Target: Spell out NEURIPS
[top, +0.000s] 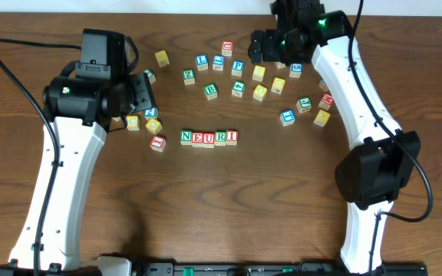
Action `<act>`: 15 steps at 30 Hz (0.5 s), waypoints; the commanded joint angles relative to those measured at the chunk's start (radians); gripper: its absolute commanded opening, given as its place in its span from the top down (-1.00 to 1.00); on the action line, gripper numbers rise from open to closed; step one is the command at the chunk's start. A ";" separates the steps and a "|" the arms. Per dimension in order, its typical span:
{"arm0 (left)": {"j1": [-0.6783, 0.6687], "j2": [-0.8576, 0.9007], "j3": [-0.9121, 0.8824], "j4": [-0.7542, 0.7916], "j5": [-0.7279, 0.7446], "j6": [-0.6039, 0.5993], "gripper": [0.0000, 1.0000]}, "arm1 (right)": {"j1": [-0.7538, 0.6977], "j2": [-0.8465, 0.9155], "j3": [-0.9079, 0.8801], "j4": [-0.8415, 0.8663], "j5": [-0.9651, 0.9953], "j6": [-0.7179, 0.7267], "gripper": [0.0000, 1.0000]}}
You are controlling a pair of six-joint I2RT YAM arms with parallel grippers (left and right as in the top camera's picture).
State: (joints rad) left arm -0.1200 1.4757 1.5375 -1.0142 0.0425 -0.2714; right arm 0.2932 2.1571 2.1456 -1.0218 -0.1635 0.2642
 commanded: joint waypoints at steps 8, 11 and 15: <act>0.004 0.010 0.017 0.002 -0.012 0.010 -0.18 | 0.023 0.034 -0.001 0.024 0.008 0.037 -0.87; 0.004 0.010 0.017 0.003 -0.045 0.010 -0.18 | 0.028 0.049 -0.001 0.055 0.008 0.063 -0.77; 0.004 0.010 0.017 0.010 -0.066 0.010 -0.19 | 0.054 0.071 -0.001 0.158 0.008 0.109 -0.61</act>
State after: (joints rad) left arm -0.1196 1.4757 1.5375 -1.0115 0.0147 -0.2714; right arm 0.3099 2.1986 2.1456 -0.9054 -0.1577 0.3222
